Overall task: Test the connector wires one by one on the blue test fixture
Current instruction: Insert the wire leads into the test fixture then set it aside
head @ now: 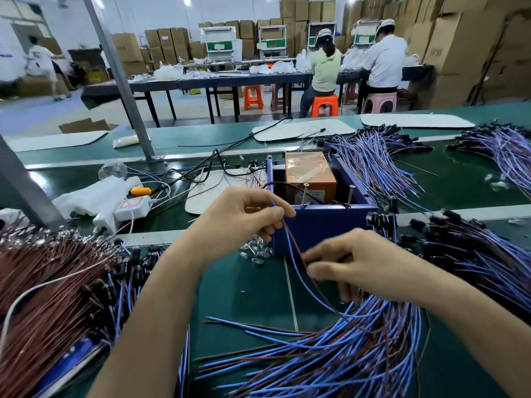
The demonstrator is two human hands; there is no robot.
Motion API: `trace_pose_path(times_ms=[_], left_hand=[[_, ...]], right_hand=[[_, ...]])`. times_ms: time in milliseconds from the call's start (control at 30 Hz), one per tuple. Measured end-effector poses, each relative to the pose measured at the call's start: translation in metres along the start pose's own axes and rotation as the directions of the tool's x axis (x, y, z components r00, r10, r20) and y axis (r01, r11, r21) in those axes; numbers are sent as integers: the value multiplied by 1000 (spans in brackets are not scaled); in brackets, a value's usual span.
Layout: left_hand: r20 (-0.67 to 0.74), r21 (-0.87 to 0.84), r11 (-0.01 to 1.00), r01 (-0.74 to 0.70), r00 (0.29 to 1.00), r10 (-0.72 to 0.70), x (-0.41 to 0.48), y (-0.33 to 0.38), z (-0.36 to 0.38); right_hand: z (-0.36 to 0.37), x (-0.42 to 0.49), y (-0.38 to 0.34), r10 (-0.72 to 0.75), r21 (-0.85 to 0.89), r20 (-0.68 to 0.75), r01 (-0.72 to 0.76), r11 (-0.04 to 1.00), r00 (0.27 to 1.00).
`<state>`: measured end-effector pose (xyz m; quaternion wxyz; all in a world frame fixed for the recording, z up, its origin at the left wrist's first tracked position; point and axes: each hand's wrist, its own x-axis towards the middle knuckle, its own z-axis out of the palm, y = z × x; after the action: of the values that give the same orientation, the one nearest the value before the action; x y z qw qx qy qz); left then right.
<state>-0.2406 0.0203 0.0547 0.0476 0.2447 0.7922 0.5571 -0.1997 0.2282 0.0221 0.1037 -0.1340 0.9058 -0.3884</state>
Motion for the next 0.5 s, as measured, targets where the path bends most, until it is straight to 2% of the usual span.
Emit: trace_pose_path(times_ms=[100,200,300,500], left_hand=[[25,27,999,-34,999,33,1,2,11],[-38,32,997,-75,996,77,5,-2,21],[-68,-62,995,-73,995,69,9,-8,25],[-98,-164,986,-23,995,7,13,-17,31]], right_hand=[[6,10,-11,3,389,-132,49,920,991],[10,14,-17,26,636,-143,71,768,989],[10,15,-16,52,707,-184,96,700,981],[13,16,-14,49,659,-274,150,737,961]])
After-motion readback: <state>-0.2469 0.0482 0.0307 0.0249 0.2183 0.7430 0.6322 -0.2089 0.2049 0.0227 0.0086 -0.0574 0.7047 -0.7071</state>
